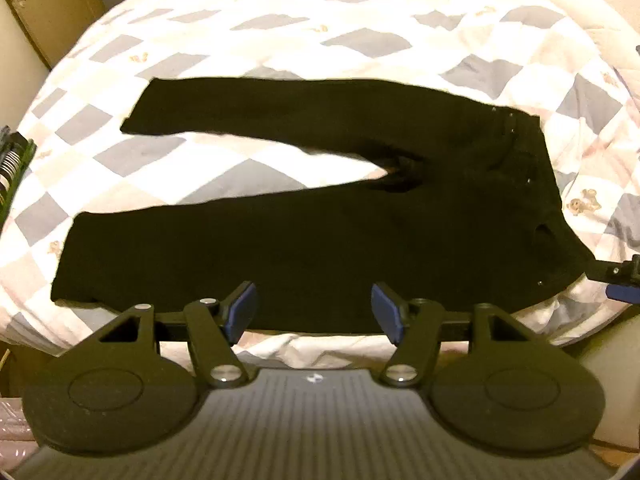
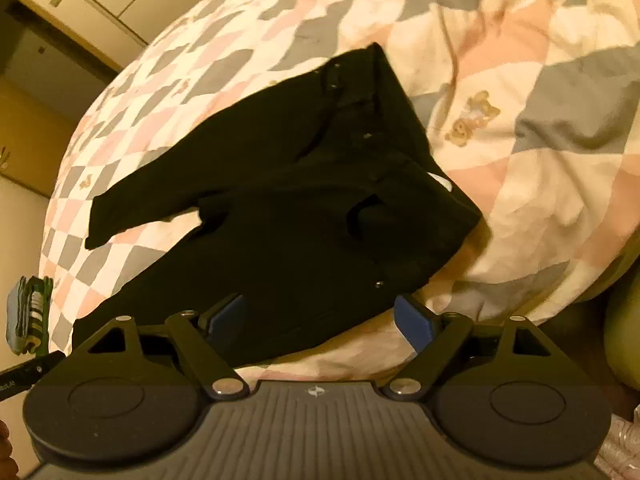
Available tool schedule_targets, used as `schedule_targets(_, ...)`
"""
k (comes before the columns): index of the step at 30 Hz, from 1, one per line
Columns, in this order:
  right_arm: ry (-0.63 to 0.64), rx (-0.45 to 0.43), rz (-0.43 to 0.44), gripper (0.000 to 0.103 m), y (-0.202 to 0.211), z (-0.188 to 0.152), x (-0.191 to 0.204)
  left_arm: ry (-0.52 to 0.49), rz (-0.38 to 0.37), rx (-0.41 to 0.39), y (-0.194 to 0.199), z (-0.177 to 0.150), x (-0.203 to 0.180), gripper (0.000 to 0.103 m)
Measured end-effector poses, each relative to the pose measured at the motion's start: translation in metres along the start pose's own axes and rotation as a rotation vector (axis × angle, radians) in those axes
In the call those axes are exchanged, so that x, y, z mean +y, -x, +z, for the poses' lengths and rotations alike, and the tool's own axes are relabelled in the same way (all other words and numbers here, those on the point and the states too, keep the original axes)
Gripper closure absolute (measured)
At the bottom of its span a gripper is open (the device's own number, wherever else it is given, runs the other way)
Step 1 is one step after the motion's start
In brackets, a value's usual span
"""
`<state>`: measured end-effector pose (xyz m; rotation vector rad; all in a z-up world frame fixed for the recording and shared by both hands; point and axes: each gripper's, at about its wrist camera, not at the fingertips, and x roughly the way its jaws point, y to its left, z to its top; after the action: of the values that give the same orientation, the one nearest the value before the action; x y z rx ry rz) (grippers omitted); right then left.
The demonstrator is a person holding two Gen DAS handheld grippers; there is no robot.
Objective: Fold clothes
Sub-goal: 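Withdraw both grippers from the flattened trousers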
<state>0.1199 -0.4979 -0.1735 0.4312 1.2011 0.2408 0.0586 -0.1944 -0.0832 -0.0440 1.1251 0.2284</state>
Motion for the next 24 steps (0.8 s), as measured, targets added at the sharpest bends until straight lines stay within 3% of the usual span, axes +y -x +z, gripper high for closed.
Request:
schedule_targets(16, 0.111, -0.053, 0.021, 0.013, 0.024, -0.006, 0.029, 0.035, 0.025, -0.062, 0.03, -0.016, 0.008, 0.039)
schedule_targets(24, 0.104, -0.067, 0.025, 0.012, 0.032, -0.004, 0.025, 0.031, 0.032, -0.067, 0.036, -0.015, 0.006, 0.038)
